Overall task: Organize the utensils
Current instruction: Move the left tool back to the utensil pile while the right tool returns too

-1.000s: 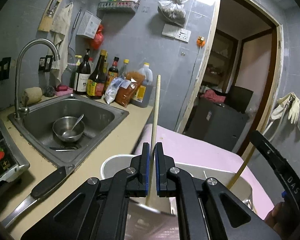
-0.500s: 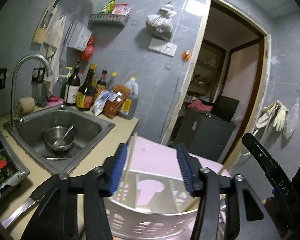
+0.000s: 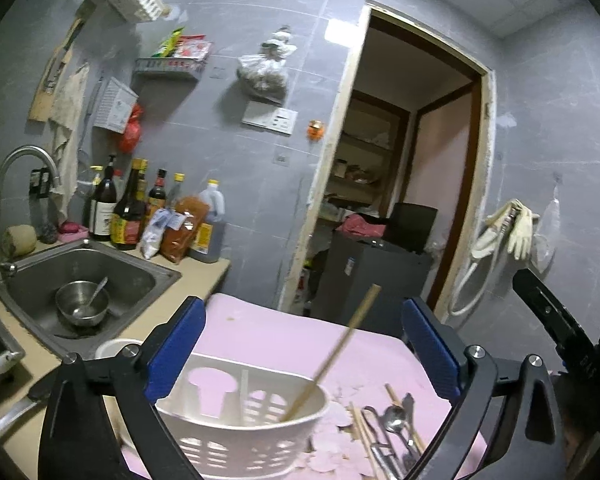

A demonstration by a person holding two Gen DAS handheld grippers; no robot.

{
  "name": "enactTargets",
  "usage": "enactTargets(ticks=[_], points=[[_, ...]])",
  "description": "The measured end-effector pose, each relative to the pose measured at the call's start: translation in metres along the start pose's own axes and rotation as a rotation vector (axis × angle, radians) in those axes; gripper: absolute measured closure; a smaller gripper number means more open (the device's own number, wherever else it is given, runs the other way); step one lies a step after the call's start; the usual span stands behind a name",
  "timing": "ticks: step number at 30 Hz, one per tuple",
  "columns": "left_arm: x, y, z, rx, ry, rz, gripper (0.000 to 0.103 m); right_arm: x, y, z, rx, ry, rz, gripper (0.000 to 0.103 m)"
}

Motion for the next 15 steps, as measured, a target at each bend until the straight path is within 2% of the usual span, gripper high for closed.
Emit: enactTargets(ticks=[7,15], points=[[0.027,-0.009,-0.04,0.061,-0.068,0.073,0.006,0.014,0.016,-0.038,0.074,0.043,0.078,0.0],[0.071,-0.022,-0.075,0.097,-0.151,0.183,0.006,0.063,0.017,-0.075,0.125,0.048,0.252,0.0]])
Point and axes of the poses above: each gripper's, at about its wrist camera, not at the fingertips, and y roughly against the way its jaws point, z to its left, x to its underside, the point moved 8 cm from there along -y, roughly the way its jaws point, and after that the axes turned 1 degree about y, right-handed, at the moved point
